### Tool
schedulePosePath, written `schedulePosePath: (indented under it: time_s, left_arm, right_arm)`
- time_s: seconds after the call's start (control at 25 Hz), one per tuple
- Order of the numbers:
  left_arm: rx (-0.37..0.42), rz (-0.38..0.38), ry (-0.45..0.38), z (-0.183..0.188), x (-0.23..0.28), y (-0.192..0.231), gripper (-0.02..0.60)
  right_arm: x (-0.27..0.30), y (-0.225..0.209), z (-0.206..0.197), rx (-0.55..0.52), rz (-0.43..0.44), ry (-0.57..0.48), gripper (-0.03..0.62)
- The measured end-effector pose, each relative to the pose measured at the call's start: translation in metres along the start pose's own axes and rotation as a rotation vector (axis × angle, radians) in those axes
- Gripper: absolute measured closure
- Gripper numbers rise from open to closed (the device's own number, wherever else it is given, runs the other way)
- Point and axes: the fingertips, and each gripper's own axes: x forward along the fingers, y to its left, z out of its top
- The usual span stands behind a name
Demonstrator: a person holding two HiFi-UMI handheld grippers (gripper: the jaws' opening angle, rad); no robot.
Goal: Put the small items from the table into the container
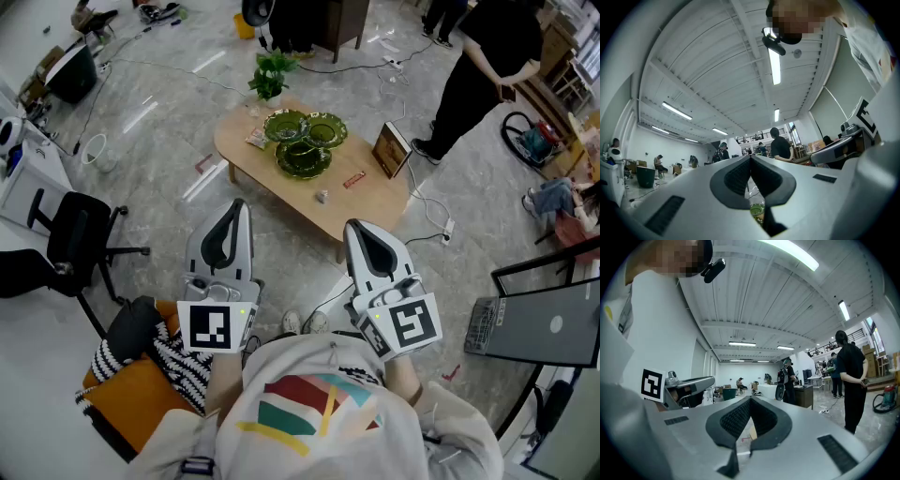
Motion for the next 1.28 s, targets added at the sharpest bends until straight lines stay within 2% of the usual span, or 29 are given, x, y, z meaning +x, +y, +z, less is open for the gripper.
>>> schedulePosePath:
  time_s: [0.32,0.64,0.92,1.08,1.2,1.28]
  left_arm:
    - [0.012,0.006,-0.005,-0.013,0.011,-0.001,0.574]
    - [-0.011,0.004,-0.016,-0.017,0.017,-0.014,0.574]
    - [0.041,0.018,-0.023,-0.006,0.019,-0.027,0.574]
    - [0.073,0.045,-0.013,-0.008,0.016,-0.031,0.574]
    - [0.114,0.072,-0.037,-0.004,0.01,-0.036,0.574]
    - [0.108,0.088,-0.036,-0.004,0.009,-0.037,0.574]
  right_arm:
    - [0.008,-0.009,-0.011,-0.042,-0.007,0.039,0.582]
    - [-0.007,-0.023,-0.016,-0.006,-0.057,0.026,0.58]
    - [-0.019,-0.035,-0.022,0.022,-0.043,0.026,0.58]
    - [-0.026,-0.041,-0.028,0.033,-0.022,0.007,0.581]
    - [-0.029,-0.051,-0.037,0.036,-0.015,0.002,0.58]
    - [-0.028,-0.059,-0.042,0.047,-0.021,0.007,0.58]
